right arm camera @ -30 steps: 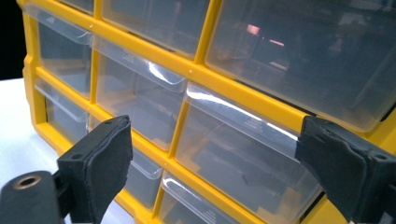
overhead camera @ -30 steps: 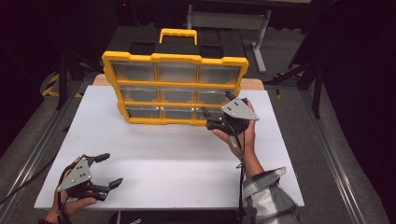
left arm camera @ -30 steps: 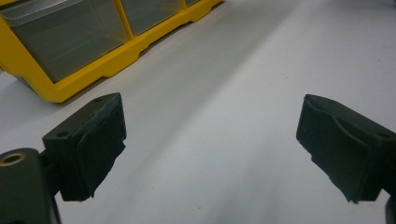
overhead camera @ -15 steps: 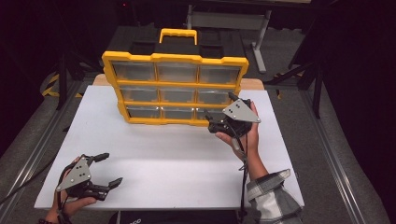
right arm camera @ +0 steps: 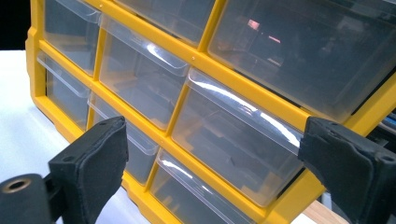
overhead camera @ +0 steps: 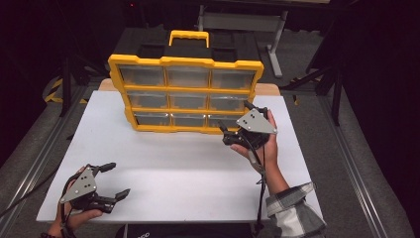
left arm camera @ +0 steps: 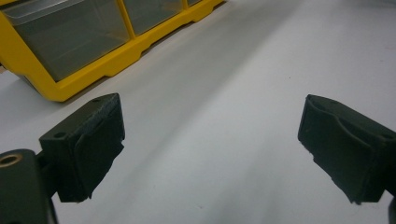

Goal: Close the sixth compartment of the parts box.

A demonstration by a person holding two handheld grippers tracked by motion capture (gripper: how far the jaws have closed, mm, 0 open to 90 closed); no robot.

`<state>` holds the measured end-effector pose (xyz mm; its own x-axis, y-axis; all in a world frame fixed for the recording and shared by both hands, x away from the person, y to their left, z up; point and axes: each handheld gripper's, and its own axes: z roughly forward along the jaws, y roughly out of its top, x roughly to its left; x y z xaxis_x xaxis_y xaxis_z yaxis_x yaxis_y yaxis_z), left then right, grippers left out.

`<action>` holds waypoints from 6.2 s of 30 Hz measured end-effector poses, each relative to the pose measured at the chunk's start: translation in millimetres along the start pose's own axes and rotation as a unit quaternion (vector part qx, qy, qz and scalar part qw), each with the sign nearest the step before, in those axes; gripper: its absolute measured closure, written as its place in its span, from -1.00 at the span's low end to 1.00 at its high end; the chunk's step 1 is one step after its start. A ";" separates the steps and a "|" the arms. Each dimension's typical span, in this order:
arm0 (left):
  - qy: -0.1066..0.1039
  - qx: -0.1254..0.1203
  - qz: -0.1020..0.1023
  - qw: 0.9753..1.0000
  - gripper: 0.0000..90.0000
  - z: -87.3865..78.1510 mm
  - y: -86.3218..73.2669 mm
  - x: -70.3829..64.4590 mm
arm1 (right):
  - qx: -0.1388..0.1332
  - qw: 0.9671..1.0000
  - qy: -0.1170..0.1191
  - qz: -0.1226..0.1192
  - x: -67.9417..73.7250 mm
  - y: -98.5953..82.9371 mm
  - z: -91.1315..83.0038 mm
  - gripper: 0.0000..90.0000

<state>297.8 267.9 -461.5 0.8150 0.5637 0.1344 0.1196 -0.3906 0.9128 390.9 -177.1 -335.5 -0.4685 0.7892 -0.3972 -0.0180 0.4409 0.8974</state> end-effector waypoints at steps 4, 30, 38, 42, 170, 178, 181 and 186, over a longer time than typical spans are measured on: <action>-0.001 0.000 0.001 1.000 -0.81 0.5 0.1 -0.7 | 0.001 1.000 0.000 -0.002 0.0 -1.2 -2.0 -0.80; 0.002 -0.001 0.001 1.000 -0.82 -0.3 0.0 -0.3 | 0.002 1.000 -0.001 -0.017 1.1 -7.3 -17.3 -0.78; 0.001 0.000 0.001 1.000 -0.82 -0.1 0.0 -0.3 | 0.009 1.000 0.002 -0.025 1.9 -12.5 -23.6 -0.77; 0.001 0.001 0.001 1.000 -0.82 0.1 -0.1 -0.4 | 0.011 1.000 0.003 -0.027 1.6 -15.0 -27.0 -0.77; -0.006 0.006 0.007 1.000 -0.82 5.8 1.0 -1.6 | 0.085 0.996 0.024 -0.027 17.4 -136.7 -89.0 -0.79; -0.006 0.007 0.008 1.000 -0.82 6.4 1.3 -0.9 | 0.088 0.996 0.027 -0.019 10.0 -147.5 -88.2 -0.79; -0.003 0.008 0.006 1.000 -0.82 5.1 0.3 -1.5 | 0.079 0.996 0.031 -0.009 9.5 -146.4 -88.0 -0.80; -0.002 0.007 0.006 1.000 -0.83 4.3 0.6 -1.4 | 0.079 0.996 0.034 -0.008 11.7 -146.0 -86.2 -0.83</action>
<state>299.1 263.7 -462.7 0.8187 0.5562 0.1428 0.1187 -0.4072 0.9056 311.9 -269.1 -454.6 -0.5285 0.7527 -0.3925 0.1098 0.5191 0.8477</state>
